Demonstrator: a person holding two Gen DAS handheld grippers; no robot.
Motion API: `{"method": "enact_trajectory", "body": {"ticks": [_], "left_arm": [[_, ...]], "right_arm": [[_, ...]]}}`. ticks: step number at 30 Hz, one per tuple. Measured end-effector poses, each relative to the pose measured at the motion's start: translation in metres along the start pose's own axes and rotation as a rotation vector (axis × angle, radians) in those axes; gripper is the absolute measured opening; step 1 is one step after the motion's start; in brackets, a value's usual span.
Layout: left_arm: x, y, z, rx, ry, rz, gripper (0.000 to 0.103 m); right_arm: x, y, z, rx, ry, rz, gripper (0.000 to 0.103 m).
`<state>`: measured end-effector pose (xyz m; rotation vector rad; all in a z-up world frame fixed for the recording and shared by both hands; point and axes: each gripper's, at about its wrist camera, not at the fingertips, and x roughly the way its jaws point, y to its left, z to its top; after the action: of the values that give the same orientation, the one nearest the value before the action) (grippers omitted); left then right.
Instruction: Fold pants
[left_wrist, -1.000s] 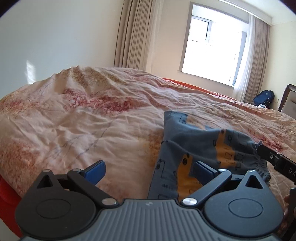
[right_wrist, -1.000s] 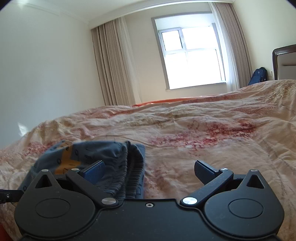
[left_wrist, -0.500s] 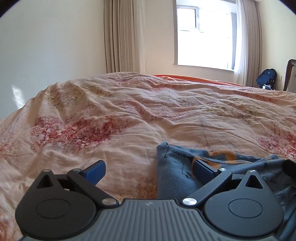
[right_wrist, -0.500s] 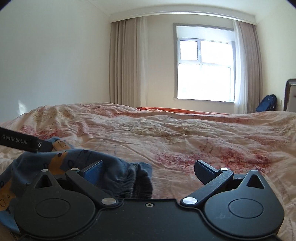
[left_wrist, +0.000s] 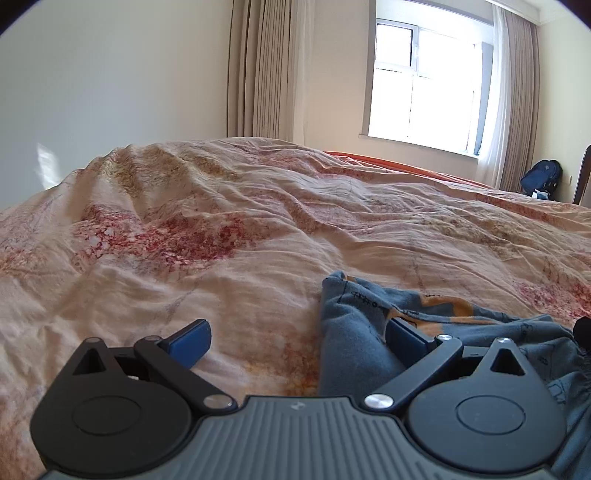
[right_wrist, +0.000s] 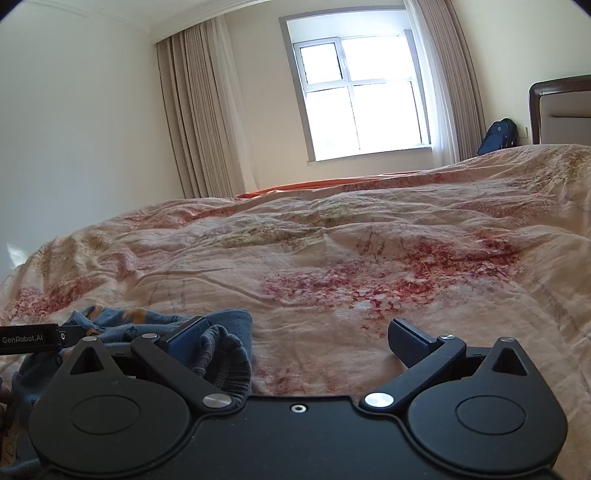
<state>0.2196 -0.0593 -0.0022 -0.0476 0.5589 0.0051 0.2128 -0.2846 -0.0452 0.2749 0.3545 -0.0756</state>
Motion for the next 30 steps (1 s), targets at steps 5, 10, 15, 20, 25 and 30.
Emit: {"method": "enact_trajectory", "body": {"ticks": [5, 10, 15, 20, 25, 30], "left_arm": [[-0.027, 0.002, -0.016, -0.023, -0.003, -0.023, 0.102], [-0.05, 0.003, -0.03, -0.044, 0.027, -0.038, 0.102], [-0.069, 0.001, -0.048, -0.034, 0.059, -0.018, 0.102], [-0.084, 0.003, -0.064, -0.045, 0.09, -0.001, 0.102], [-0.093, 0.009, -0.071, -0.094, 0.108, -0.01, 0.102], [-0.101, 0.013, -0.07, -0.109, 0.126, -0.015, 0.102]], "right_arm": [[-0.019, 0.007, -0.001, 0.007, -0.063, 0.084, 0.103], [-0.03, 0.015, -0.014, -0.012, -0.019, 0.074, 0.103], [-0.039, 0.013, -0.026, 0.009, 0.026, 0.011, 0.103], [-0.053, 0.007, -0.028, 0.035, 0.045, -0.005, 0.103], [-0.068, 0.002, -0.032, 0.062, 0.04, -0.029, 0.103], [-0.076, 0.004, -0.034, 0.063, 0.022, -0.031, 0.103]]}}
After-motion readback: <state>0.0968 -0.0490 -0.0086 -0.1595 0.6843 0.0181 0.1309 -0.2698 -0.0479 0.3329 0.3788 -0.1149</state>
